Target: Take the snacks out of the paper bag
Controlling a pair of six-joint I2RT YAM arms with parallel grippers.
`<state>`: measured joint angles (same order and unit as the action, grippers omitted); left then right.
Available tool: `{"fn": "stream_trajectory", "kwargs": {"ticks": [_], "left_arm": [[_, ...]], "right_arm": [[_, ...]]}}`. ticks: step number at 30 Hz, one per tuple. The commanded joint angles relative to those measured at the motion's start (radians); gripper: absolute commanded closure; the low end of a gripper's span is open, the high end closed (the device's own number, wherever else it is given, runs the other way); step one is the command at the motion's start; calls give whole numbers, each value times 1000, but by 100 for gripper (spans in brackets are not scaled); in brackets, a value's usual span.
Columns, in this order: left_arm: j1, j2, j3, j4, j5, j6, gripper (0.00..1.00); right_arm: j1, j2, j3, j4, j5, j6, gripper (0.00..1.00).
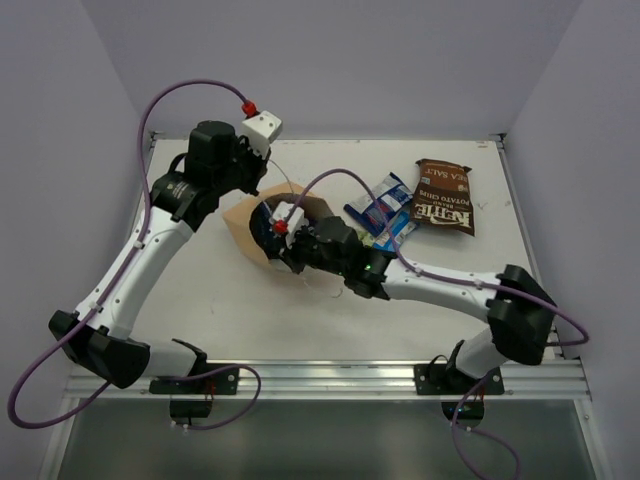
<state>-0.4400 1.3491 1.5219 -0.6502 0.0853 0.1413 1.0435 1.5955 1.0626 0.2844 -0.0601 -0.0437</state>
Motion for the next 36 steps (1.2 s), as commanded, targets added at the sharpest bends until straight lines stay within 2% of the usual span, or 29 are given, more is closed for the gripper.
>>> {"fn": "stream_trajectory", "kwargs": {"ticks": [1, 4, 8, 12, 14, 19, 21, 24, 28, 32, 33, 34, 36], "left_arm": [[-3, 1, -16, 54, -119, 3, 100], [-3, 8, -32, 53, -140, 3, 100], [-2, -5, -69, 89, -139, 4, 100], [0, -5, -77, 107, -166, 9, 100], [1, -4, -83, 110, -182, 9, 100], [14, -4, -89, 109, -206, 9, 100], [18, -8, -92, 107, -211, 11, 100], [24, -10, -94, 101, -214, 20, 100], [24, -14, -95, 103, -210, 24, 100], [24, -18, -94, 103, -188, 23, 100], [24, -18, -94, 103, -180, 23, 100], [24, -21, -94, 103, -177, 20, 100], [24, -22, -92, 101, -165, 18, 100]], "right_arm": [[1, -182, -30, -62, -66, -38, 100], [0, -287, -32, -172, -63, -39, 100], [-29, -409, -36, -281, 31, -33, 100], [-166, -577, -67, -396, 13, 98, 100], [-284, -672, -87, -431, -1, 139, 100], [-529, -795, -136, -550, 97, 231, 100], [-595, -812, -174, -556, 124, 273, 100], [-759, -813, -190, -556, 106, 336, 100], [-839, -746, -177, -556, 169, 409, 100], [-876, -703, -286, -539, 232, 502, 100], [-876, -715, -314, -548, 230, 545, 98], [-876, -727, -346, -559, 223, 570, 90], [-876, -802, -446, -608, 218, 638, 81]]}}
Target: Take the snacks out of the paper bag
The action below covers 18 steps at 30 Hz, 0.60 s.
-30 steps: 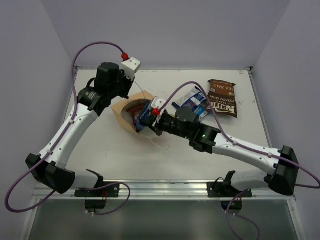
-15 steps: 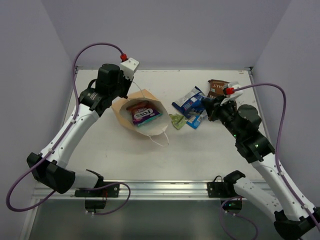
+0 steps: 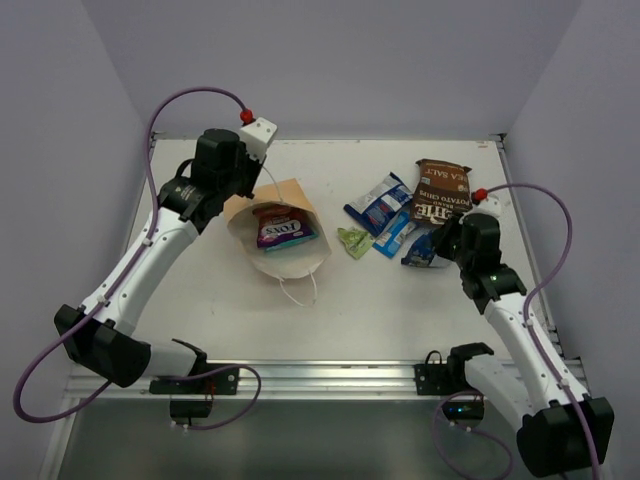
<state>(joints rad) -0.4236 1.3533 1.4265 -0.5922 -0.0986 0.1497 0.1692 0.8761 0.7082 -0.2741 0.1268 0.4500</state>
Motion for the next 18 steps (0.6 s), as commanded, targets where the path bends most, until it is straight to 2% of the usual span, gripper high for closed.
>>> {"fn": "stream_trajectory", "kwargs": {"ticks": [1, 5, 7, 15, 18], "left_arm": [[8, -26, 6, 42, 22, 10, 100], [8, -25, 29, 26, 31, 8, 100], [8, -22, 48, 15, 36, 7, 100], [8, -22, 78, -7, 57, 7, 100], [8, -20, 78, -15, 59, 7, 100]], "right_arm": [[-2, -115, -123, -72, 30, 165, 69], [-2, -290, -197, -216, 13, 202, 42], [-2, -371, -179, -280, -12, 190, 36], [0, -413, 97, -414, -24, 55, 31], [0, -402, 172, -412, -84, -13, 31]]}}
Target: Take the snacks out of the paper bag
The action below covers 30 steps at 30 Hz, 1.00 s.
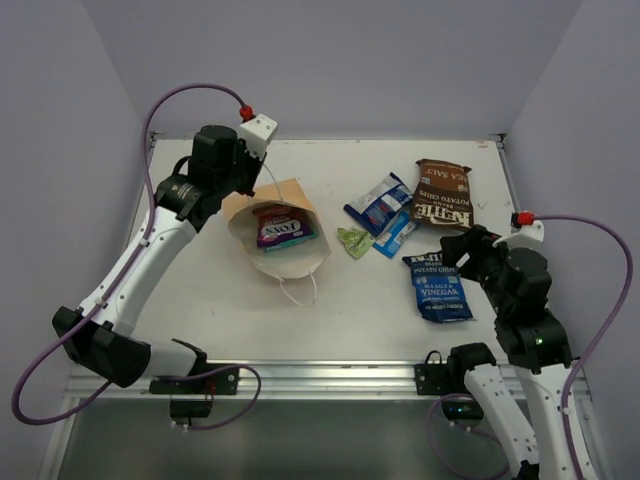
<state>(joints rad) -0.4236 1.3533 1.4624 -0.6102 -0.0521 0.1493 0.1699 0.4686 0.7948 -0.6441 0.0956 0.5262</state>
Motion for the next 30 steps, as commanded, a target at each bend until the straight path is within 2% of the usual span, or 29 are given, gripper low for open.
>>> {"fn": "stream_trajectory", "kwargs": {"ticks": [1, 4, 6, 7, 9, 10, 12, 13, 17, 21, 30], "left_arm": [[8, -20, 44, 1, 15, 4, 100], [8, -19, 38, 4, 26, -1, 100], [8, -14, 41, 0, 35, -4, 100], [8, -14, 41, 0, 38, -5, 100], [8, -11, 42, 0, 43, -7, 100], [8, -10, 44, 0, 44, -8, 100], [8, -3, 52, -5, 44, -11, 100], [8, -3, 56, -10, 47, -14, 100], [8, -3, 61, -16, 47, -19, 100], [8, 0, 65, -33, 67, -25, 100], [6, 15, 111, -57, 124, -50, 100]], "right_arm": [[-1, 11, 96, -35, -68, -101, 30], [-1, 50, 70, 21, -138, -137, 30], [2, 94, 46, 76, -304, -167, 32], [14, 166, 46, 93, -365, -175, 33], [75, 240, 40, 153, -444, -204, 33], [203, 301, 44, 179, -409, -227, 33], [357, 358, 53, 274, -287, -329, 33], [455, 430, 76, 306, -283, -356, 33], [571, 597, 154, 422, -318, -481, 33], [673, 743, 254, 491, -316, -696, 36], [746, 1018, 487, 486, -346, -925, 46]]}}
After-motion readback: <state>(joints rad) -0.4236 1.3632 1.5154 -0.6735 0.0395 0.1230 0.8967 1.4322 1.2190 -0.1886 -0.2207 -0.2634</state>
